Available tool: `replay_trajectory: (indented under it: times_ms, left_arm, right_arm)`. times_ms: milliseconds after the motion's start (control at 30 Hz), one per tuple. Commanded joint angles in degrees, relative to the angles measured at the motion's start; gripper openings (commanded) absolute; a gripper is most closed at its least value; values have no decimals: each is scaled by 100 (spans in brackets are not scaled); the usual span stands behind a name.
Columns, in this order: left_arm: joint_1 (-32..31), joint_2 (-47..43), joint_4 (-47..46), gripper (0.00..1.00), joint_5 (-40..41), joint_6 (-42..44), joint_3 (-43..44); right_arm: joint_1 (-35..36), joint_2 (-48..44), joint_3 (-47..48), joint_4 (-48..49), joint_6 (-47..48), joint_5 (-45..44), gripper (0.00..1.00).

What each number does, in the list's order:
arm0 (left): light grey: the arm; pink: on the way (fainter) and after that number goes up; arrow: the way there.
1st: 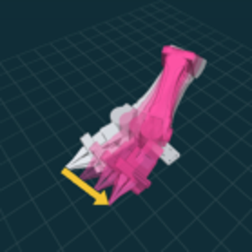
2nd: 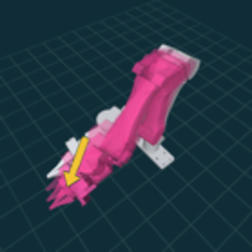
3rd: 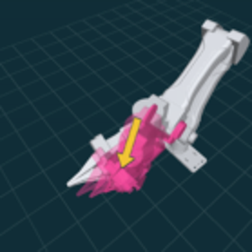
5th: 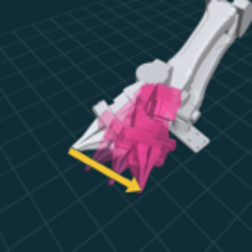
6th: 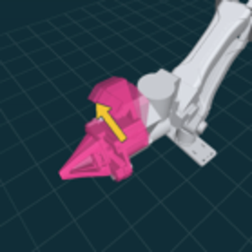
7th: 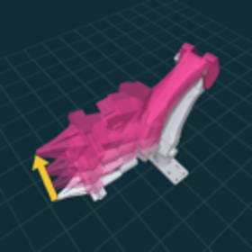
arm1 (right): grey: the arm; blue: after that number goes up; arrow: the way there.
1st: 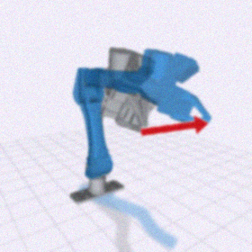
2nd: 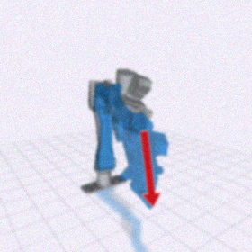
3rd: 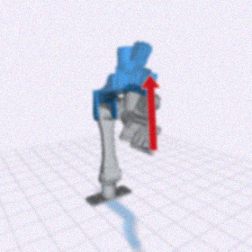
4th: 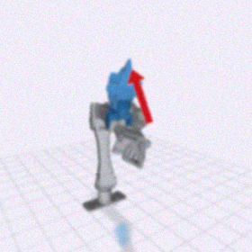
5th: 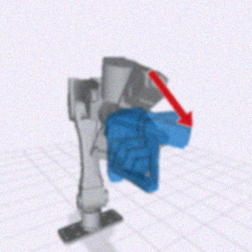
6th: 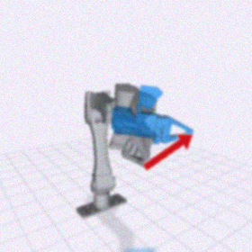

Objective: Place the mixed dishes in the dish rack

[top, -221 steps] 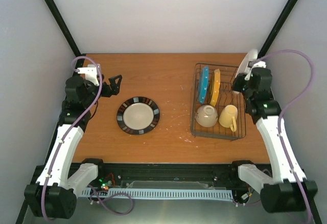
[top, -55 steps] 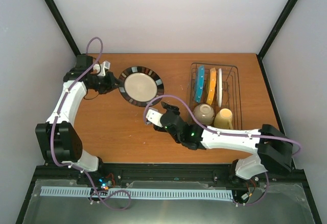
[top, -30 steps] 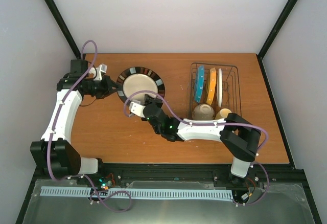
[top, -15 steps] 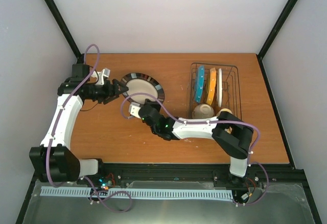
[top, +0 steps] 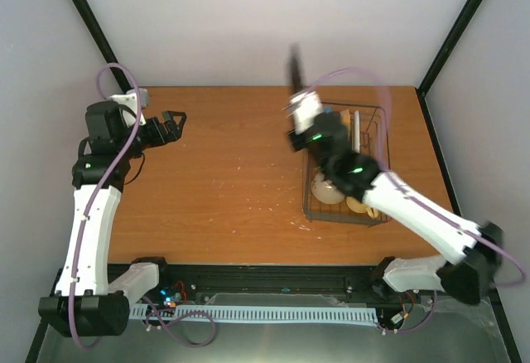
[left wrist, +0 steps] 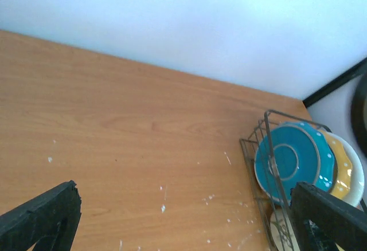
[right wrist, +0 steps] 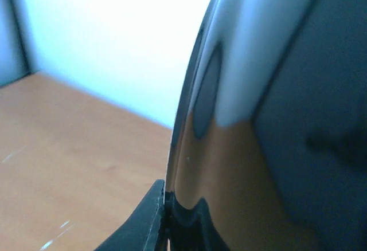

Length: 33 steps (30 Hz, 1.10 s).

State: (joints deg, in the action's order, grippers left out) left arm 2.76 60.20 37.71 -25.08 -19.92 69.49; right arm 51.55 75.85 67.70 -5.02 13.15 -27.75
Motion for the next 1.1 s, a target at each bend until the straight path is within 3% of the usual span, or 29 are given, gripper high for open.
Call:
replay_trajectory:
  times_ms: [0, 200, 400, 600, 1067]
  left_arm:
    - [44, 87, -607, 100, 353, 1, -217]
    - [57, 478, -844, 100, -162, -123, -511]
    - [68, 615, -1029, 100, -248, -106, -713]
    - [92, 676, -1038, 100, -196, -37, -792]
    - [188, 922, -1176, 100, -231, -24, -786]
  right_arm:
    - [-1724, -1288, 13, -718, -2328, 898, 3]
    - [-3471, -1822, -66, -2055, -2666, 2222, 3]
    - [-4440, -1670, -353, -2635, -2577, 3172, 3]
    - [-4835, -1437, -838, -2376, -2580, 3541, 3]
    - [-5124, -419, -750, -2143, -2425, 3754, 3]
